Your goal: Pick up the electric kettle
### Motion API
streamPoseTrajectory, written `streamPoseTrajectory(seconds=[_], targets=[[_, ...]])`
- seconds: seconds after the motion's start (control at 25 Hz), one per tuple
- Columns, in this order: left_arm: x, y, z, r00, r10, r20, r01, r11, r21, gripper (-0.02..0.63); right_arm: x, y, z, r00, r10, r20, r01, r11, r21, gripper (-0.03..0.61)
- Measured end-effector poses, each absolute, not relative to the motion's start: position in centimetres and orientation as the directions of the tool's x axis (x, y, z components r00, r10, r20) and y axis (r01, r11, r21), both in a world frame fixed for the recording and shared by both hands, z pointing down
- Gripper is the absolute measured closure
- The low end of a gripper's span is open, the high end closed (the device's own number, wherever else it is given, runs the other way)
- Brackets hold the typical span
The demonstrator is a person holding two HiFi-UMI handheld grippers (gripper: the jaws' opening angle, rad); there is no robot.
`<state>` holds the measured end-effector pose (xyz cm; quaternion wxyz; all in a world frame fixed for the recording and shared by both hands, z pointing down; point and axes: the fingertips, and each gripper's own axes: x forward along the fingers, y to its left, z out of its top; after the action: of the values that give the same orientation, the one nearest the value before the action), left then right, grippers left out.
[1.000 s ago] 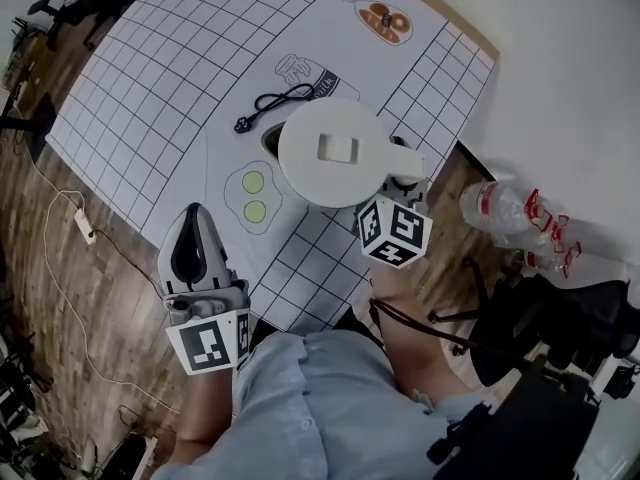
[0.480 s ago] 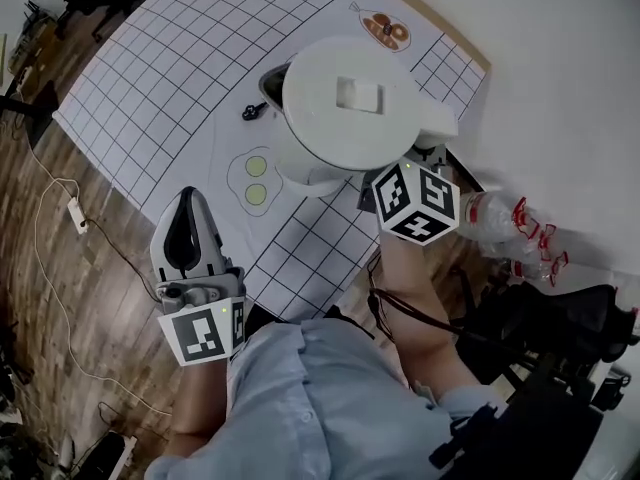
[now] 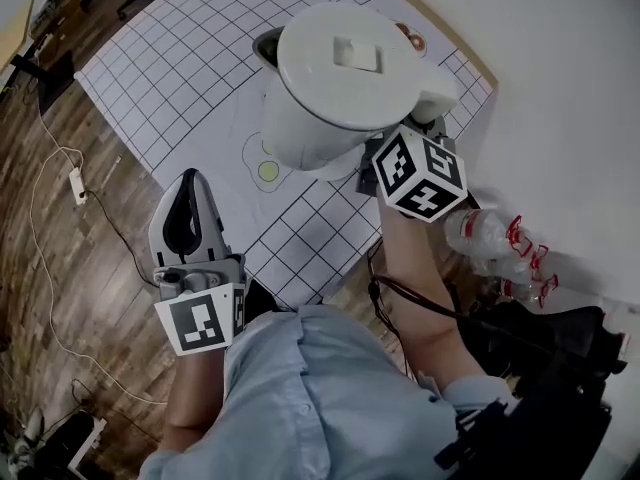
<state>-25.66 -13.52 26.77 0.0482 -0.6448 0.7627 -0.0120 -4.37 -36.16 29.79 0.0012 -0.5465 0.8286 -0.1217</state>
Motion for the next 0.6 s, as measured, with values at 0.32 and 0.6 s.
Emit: streamPoseTrajectory(seconds=[0.32,0.6], targets=[[-28.1,-11.4,26.7,-0.236,-0.970,-0.052,-0.966,0.240,-0.098,0.612,-11.0,-35.0,31.8,-0.503,-0.851,0.151,-0.858,0.472,-0.202,0.568],[-31.6,-11.6,28.4,-0.278,-0.960,-0.013,-0.956,0.278,-0.094,0.612,-17.5,-35.1,35.1,-0.569,-0.803,0.176,-0.820,0.538,-0.197,0.568]])
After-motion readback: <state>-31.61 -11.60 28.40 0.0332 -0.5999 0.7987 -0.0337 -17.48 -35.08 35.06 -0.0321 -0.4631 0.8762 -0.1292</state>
